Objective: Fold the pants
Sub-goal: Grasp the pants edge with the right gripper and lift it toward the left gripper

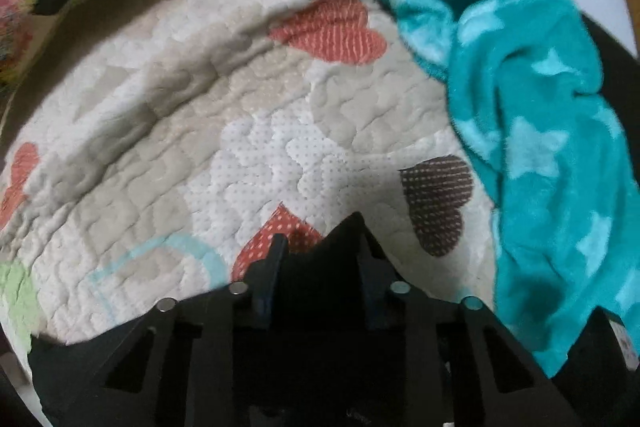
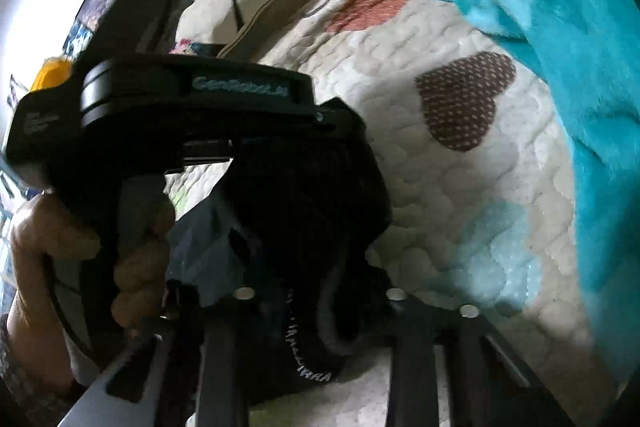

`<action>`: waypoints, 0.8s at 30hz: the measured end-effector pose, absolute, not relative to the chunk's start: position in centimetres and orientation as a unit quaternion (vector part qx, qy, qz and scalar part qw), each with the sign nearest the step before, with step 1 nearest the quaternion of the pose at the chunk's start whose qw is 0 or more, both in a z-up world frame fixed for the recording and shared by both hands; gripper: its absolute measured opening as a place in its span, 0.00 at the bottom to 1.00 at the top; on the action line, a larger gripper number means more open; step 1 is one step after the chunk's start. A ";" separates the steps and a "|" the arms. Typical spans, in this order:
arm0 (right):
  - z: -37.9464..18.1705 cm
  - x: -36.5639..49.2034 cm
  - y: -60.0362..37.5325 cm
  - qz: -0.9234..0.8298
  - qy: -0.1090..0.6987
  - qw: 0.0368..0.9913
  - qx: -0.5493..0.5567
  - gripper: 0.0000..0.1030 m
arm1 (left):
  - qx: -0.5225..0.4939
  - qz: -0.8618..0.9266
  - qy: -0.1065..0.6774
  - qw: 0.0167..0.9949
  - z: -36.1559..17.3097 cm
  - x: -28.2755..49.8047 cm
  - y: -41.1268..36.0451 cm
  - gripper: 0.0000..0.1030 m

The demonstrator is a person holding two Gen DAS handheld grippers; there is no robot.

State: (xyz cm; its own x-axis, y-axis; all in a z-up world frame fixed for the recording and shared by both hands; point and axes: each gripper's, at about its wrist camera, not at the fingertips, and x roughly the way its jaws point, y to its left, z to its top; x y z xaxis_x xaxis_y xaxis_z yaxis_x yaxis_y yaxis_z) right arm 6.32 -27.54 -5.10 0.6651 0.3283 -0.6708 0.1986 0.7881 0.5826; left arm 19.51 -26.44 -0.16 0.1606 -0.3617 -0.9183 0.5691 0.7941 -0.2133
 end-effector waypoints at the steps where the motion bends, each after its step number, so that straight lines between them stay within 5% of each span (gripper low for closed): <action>1: -4.7 6.4 -27.3 0.044 0.407 0.854 0.321 0.25 | 0.073 -0.308 0.563 0.763 0.8 19.1 -25.4 0.27; 12: 3.6 4.9 -17.0 0.192 0.367 0.893 0.179 0.22 | -0.134 -0.286 0.490 0.812 8.7 15.0 -7.7 0.27; 24: 1.7 4.9 0.7 0.302 0.399 0.864 -0.052 0.22 | -0.318 -0.187 0.463 0.806 2.2 10.8 10.1 0.30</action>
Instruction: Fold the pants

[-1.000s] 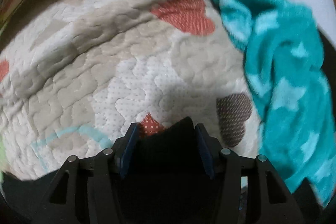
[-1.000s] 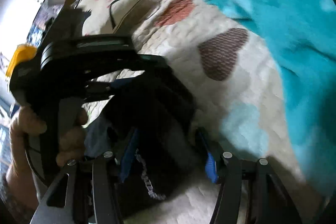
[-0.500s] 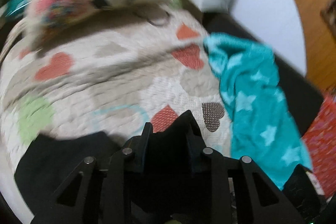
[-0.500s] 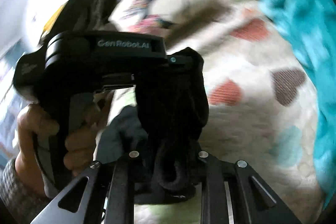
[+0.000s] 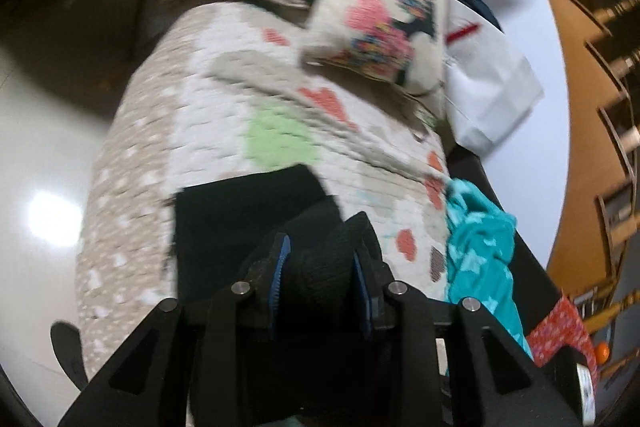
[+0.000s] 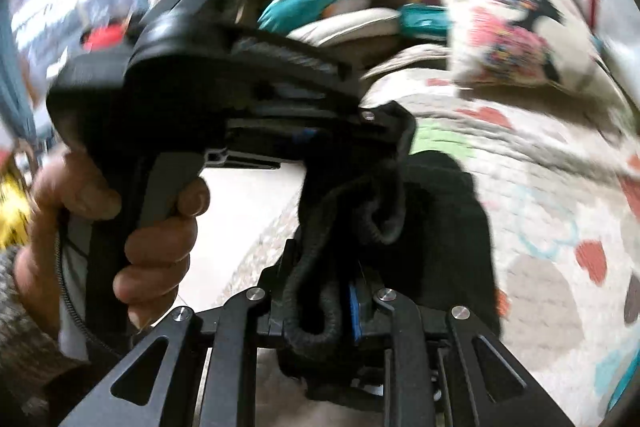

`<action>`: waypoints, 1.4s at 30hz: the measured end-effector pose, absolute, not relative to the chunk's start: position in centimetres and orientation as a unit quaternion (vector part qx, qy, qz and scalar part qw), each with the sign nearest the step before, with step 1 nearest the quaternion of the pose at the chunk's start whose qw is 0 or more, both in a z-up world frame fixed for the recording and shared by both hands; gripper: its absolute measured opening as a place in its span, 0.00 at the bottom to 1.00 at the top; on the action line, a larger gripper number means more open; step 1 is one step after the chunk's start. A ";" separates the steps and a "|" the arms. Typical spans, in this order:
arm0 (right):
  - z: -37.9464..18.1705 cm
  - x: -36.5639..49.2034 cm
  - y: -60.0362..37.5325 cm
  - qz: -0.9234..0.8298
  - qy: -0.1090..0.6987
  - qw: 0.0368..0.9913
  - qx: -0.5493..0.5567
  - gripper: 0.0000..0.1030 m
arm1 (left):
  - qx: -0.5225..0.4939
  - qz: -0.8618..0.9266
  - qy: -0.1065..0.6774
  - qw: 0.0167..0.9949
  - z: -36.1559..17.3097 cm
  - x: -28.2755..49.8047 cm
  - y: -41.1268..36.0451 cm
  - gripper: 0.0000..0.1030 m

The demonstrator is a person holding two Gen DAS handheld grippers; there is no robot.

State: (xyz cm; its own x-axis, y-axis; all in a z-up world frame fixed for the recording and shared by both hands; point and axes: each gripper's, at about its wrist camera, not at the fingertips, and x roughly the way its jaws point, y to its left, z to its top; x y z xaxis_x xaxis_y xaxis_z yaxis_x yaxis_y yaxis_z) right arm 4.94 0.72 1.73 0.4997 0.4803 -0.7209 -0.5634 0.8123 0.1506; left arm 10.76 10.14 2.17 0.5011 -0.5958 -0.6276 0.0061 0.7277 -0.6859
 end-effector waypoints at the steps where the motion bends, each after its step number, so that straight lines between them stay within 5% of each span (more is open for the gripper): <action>1: 1.2 5.1 1.7 0.302 0.400 0.863 -0.068 0.25 | -0.327 -0.178 0.466 0.803 1.4 10.9 10.7 0.34; 7: -2.4 4.4 5.0 0.301 0.394 0.854 -0.161 0.47 | -0.384 -0.108 0.476 0.784 -1.7 11.1 14.6 0.54; 8: -2.5 3.8 5.1 0.301 0.388 0.854 -0.171 0.55 | -0.391 -0.103 0.478 0.780 -2.0 11.0 15.2 0.54; 12: -1.9 2.0 5.0 0.308 0.372 0.854 -0.195 0.59 | -0.430 -0.087 0.479 0.760 -2.4 10.7 17.0 0.54; 17: 0.0 0.1 3.1 0.325 0.377 0.851 -0.170 0.77 | -0.423 -0.064 0.476 0.769 -1.6 10.1 17.3 0.55; 24: 1.9 -1.5 -0.7 0.316 0.393 0.849 -0.158 0.78 | -0.422 -0.016 0.486 0.765 -1.8 9.3 18.7 0.55; 35: 3.8 7.8 -6.0 0.219 0.426 0.878 0.011 0.78 | -0.592 0.071 0.469 0.651 -7.0 4.9 24.5 0.55; 42: -0.2 15.7 -4.0 0.199 0.506 0.839 0.042 0.78 | -0.549 0.046 0.441 0.708 -3.6 5.7 23.7 0.55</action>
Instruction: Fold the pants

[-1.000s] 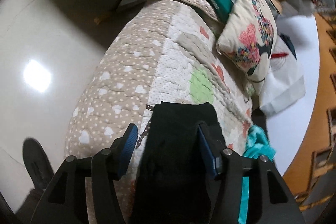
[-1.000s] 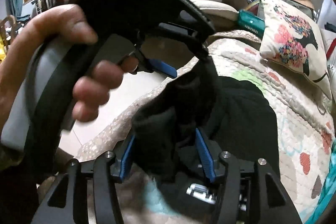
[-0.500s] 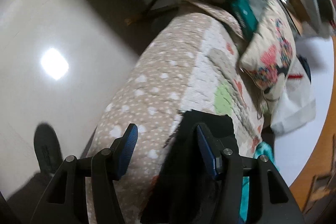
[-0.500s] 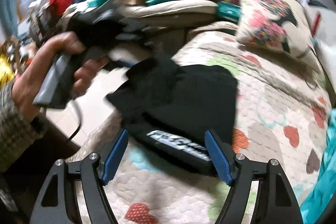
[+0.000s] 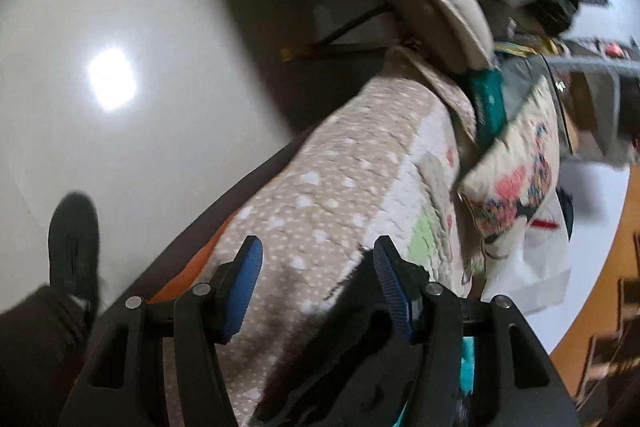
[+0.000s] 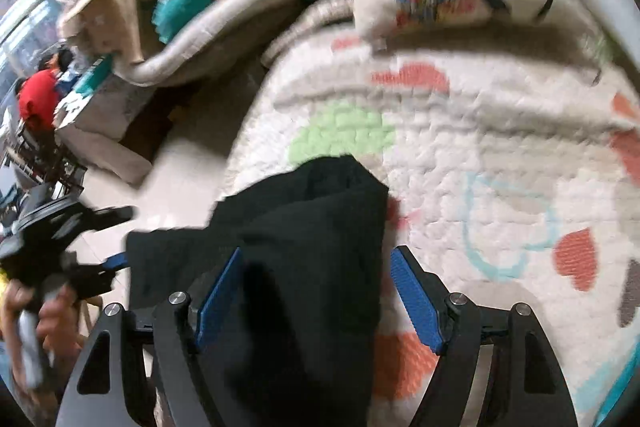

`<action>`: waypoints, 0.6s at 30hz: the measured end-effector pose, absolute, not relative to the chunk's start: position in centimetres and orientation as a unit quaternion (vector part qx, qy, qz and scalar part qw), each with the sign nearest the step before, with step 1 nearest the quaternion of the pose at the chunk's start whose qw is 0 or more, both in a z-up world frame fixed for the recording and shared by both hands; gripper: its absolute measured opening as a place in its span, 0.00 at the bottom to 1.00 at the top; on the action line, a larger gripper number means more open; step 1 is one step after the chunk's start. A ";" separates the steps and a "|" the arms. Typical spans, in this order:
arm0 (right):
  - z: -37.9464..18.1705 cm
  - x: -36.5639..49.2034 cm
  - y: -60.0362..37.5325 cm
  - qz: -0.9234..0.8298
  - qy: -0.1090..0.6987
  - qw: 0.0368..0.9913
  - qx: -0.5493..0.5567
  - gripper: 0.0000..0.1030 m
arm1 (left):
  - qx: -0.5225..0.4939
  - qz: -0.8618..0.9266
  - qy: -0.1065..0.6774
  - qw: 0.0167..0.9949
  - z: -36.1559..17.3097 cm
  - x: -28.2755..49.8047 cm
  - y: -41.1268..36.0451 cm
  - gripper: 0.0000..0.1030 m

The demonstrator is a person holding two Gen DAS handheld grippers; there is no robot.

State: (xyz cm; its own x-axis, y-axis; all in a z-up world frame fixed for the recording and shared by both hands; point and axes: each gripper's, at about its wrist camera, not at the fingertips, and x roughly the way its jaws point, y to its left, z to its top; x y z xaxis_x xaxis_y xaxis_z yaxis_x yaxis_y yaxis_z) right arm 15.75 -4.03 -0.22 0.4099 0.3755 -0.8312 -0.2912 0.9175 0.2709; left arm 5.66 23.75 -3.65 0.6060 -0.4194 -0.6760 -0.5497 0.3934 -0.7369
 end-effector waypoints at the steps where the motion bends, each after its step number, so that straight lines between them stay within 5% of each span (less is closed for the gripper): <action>1: -1.1 16.5 -4.1 0.195 0.516 0.832 0.060 0.78 | -0.538 0.042 0.443 0.716 -3.3 5.9 23.3 0.55; 4: -2.4 17.6 -4.6 0.203 0.540 0.809 0.114 0.36 | -0.514 0.031 0.455 0.727 -2.9 6.5 22.2 0.55; 7: -2.2 17.5 -5.3 0.198 0.537 0.812 0.114 0.21 | -0.499 0.019 0.467 0.730 -2.9 7.1 20.9 0.55; 14: -1.5 17.9 -8.5 0.168 0.527 0.822 0.134 0.15 | -0.461 -0.006 0.467 0.754 -2.1 7.3 18.6 0.55; 18: -1.2 17.7 -7.5 0.172 0.526 0.825 0.113 0.27 | -0.399 -0.026 0.451 0.798 0.0 7.6 16.3 0.55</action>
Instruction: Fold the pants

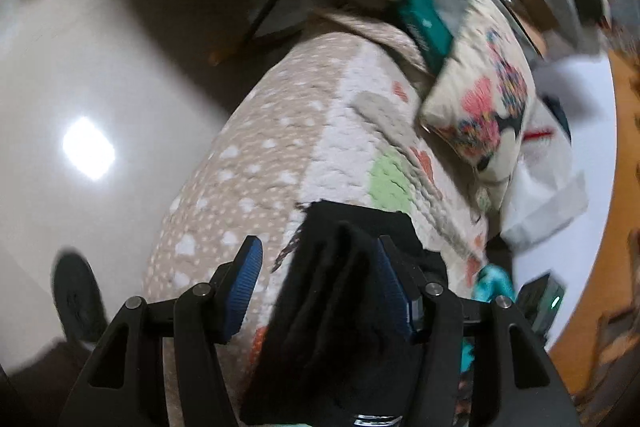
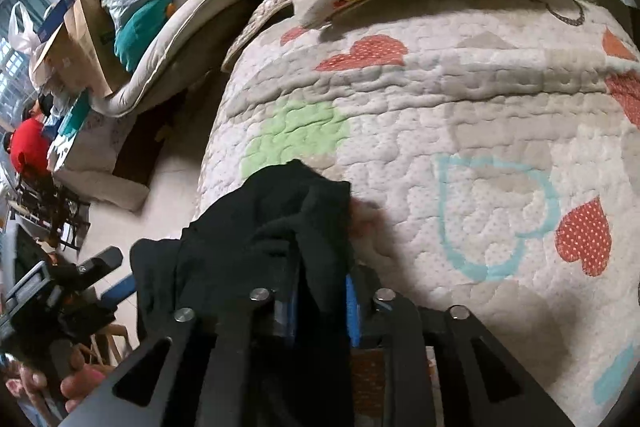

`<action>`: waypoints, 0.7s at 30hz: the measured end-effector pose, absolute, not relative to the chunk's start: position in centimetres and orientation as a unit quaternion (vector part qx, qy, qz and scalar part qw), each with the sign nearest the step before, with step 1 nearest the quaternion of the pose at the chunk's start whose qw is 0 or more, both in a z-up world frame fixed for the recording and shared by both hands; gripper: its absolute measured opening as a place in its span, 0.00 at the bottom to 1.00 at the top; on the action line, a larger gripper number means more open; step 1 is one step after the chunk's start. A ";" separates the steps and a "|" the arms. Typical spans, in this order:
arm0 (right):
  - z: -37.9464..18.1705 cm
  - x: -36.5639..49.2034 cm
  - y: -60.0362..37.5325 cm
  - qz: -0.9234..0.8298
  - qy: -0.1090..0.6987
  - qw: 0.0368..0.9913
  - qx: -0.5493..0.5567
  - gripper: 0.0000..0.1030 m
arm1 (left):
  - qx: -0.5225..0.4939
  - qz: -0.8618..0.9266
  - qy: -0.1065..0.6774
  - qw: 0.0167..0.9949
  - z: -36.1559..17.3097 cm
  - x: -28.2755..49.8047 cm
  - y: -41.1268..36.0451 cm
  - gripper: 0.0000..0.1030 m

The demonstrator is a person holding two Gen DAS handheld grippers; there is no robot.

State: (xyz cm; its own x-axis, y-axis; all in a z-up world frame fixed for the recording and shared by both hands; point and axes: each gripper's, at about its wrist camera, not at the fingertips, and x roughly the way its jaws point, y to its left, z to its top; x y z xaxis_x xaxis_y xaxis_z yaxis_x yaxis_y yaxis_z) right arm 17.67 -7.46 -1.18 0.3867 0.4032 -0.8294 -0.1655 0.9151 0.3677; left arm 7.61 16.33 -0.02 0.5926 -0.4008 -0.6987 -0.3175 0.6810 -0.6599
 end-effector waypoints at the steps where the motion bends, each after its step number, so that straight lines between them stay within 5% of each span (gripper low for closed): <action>1: -1.2 17.7 -7.5 0.172 0.526 0.824 0.121 0.37 | -0.373 -0.021 0.453 0.809 0.3 7.7 15.7 0.56; 2: -1.1 17.7 -7.7 0.175 0.524 0.823 0.135 0.49 | -0.344 -0.012 0.461 0.818 0.4 7.9 15.0 0.57; 4: -0.9 17.5 -8.0 0.173 0.516 0.826 0.149 0.58 | -0.259 0.026 0.502 0.825 -0.6 8.8 13.0 0.57; 8: -0.8 17.4 -8.0 0.159 0.514 0.833 0.128 0.58 | -0.207 0.048 0.543 0.812 -2.7 9.5 12.0 0.60; 21: -1.3 14.8 -12.0 0.190 0.499 0.818 0.217 0.74 | -0.424 -0.048 0.489 0.761 -2.4 6.3 16.4 0.60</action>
